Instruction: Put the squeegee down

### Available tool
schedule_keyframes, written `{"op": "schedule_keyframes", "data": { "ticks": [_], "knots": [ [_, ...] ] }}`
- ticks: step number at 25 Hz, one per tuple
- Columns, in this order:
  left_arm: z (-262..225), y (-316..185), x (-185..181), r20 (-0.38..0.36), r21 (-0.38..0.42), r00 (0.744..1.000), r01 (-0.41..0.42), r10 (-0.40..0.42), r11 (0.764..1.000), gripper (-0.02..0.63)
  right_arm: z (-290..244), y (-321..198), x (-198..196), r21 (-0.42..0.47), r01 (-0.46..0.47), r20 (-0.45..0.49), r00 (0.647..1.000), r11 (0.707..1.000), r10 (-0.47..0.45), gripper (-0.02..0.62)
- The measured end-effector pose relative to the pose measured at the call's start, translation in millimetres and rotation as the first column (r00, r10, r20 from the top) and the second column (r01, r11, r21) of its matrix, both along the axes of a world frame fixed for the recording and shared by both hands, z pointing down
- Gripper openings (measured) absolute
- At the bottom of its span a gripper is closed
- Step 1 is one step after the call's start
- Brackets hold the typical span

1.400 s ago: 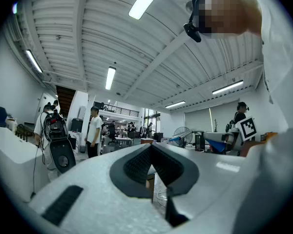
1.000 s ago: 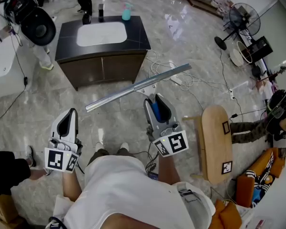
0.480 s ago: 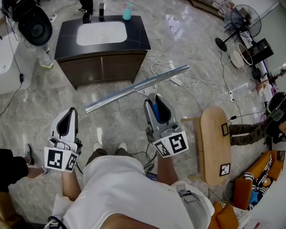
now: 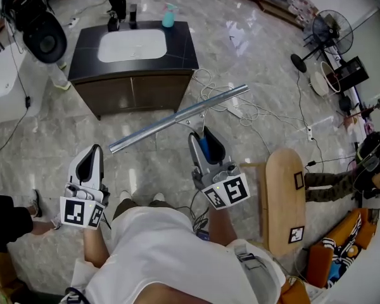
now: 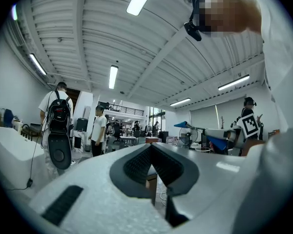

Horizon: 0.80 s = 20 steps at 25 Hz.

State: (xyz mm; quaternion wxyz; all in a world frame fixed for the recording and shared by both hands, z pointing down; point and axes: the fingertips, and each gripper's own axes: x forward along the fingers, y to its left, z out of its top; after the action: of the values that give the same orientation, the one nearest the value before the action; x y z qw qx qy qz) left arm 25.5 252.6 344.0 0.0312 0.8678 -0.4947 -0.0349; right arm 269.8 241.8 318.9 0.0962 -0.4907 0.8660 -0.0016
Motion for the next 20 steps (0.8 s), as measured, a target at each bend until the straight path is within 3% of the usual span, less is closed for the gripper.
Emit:
{"op": "schedule_keyframes", "data": {
  "ticks": [9,14,20],
  "knots": [
    [16,-60,-4,0.011,-0.029,0.999,0.041,-0.041,0.999,0.006,14,-64,4,-0.021,0.019,0.033,0.999,1.000,-0.018,0.143],
    [23,-130,-22,0.021,-0.031,1.000,0.013,-0.012,0.999,0.006,20,-124,-14,-0.021,-0.008,0.045,0.999,1.000,0.008,0.143],
    [7,-236,-60,0.020,-0.017,0.999,-0.035,0.035,0.999,0.006,9,-219,-63,-0.020,-0.023,0.032,0.999,1.000,0.023,0.143]
  ]
}}
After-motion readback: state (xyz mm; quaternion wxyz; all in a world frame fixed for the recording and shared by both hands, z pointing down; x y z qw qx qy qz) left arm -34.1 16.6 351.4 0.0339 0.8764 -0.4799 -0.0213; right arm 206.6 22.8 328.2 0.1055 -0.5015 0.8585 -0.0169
